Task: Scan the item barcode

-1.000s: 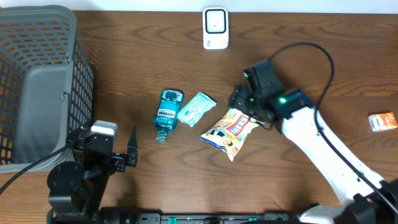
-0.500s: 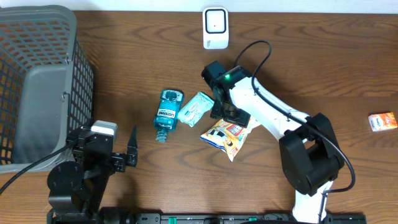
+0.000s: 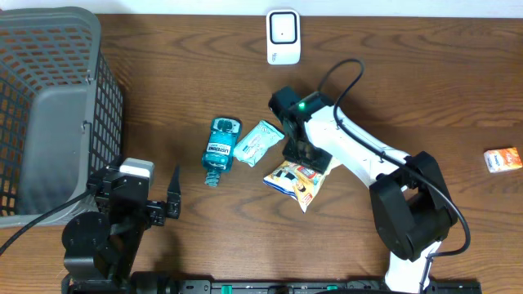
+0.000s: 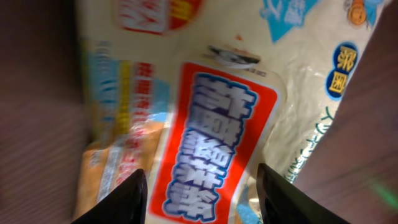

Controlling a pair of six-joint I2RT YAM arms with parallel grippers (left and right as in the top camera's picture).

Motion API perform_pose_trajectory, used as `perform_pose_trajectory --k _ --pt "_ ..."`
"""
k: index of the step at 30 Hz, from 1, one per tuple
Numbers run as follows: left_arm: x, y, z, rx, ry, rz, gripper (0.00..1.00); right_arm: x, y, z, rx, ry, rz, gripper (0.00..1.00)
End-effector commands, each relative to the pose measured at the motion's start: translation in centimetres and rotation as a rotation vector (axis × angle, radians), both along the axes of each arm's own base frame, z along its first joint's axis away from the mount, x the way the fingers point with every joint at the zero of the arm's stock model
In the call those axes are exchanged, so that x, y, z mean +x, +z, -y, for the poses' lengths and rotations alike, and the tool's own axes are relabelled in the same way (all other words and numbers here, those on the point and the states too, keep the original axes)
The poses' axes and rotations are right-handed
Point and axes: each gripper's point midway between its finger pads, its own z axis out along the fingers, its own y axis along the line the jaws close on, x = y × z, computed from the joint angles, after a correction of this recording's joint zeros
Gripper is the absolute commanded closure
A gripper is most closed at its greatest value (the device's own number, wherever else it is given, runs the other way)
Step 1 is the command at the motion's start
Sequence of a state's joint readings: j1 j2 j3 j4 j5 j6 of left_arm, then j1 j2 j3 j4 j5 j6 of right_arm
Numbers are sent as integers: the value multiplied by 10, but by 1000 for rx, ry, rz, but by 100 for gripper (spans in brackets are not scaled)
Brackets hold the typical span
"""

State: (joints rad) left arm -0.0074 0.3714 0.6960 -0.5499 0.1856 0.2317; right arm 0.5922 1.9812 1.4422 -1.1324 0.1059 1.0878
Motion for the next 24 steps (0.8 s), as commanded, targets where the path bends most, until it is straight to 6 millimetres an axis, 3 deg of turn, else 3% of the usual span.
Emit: perform_pose_trajectory --k 1,7,12,14,16,20,22,24 --pt "0 4 2 -13 -10 9 2 -5 -6 11 -30 -91 8 43" --pt "0 4 2 -13 -10 9 2 -11 -16 17 -48 -91 -5 31" --pt "0 4 2 -13 -10 9 2 -21 -44 24 -43 -95 0 33" --pt "0 4 2 -13 -10 9 2 -27 -56 29 -42 -99 -7 39" --pt "0 4 2 -13 -10 9 2 -35 -67 29 -7 -111 -32 57" --pt "0 4 2 -13 -10 9 2 -35 -68 31 4 -124 -38 88" --pt "0 4 2 -13 -10 9 2 -35 -67 30 4 -122 -36 99" --pt "0 4 2 -13 -10 9 2 -32 -67 29 12 -97 -31 99"
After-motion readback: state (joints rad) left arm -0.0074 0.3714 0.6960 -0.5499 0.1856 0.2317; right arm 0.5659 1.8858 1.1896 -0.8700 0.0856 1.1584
